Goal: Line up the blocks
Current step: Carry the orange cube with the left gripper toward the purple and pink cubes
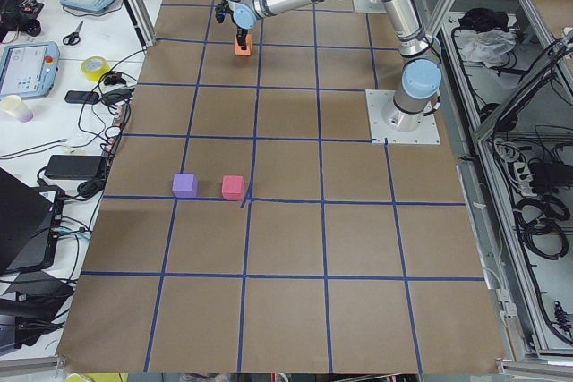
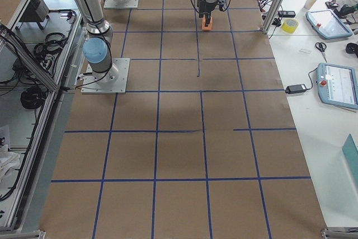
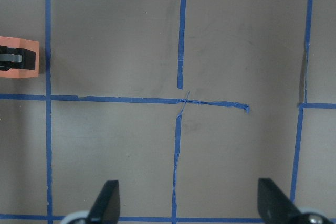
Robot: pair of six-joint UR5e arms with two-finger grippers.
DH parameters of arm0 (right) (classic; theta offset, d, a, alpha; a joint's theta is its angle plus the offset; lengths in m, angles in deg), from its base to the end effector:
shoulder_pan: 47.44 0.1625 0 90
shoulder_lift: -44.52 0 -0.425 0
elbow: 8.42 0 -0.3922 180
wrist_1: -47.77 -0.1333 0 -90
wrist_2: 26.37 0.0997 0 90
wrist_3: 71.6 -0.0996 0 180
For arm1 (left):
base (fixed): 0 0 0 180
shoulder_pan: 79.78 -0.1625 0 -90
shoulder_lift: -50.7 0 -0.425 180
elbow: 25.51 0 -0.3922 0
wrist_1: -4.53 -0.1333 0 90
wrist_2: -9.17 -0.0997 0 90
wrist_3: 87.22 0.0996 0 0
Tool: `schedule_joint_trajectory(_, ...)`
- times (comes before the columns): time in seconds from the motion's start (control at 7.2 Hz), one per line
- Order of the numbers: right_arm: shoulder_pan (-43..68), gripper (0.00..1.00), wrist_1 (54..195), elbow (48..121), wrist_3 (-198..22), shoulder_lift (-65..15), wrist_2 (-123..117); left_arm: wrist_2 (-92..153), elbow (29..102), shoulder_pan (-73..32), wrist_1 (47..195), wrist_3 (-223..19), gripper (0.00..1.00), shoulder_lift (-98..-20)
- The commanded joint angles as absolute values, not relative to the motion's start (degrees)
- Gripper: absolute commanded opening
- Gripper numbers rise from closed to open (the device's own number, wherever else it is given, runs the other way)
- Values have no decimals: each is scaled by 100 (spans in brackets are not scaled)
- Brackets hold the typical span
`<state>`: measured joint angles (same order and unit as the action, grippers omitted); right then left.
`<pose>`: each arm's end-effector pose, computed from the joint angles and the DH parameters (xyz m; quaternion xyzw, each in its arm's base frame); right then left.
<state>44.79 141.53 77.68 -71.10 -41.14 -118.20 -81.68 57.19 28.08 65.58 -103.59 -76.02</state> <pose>0.1506 -0.5242 0.4897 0.0233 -0.9992 0.0292 0.0155 -0.3385 -0.6207 0.2101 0.0130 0.9999 0.0017 0.0083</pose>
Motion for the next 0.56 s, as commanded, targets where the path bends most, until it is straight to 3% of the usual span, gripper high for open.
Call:
schedule_joint_trajectory(0.0, 4475, 93, 14182, 7772, -7090, -4108, -11813, -8371, 5702, 2614, 6561, -11028, 21, -7280)
schedule_joint_trajectory(0.14, 4475, 94, 14182, 7772, -7090, -4108, -11804, -8442, 5754, 2073, 6587, -11234, 17, -7122)
schedule_joint_trajectory(0.42, 4475, 98, 14173, 7772, -7098, -4143, -11822, -8522, 5659, 958, 7146, -11158, 0, -6770)
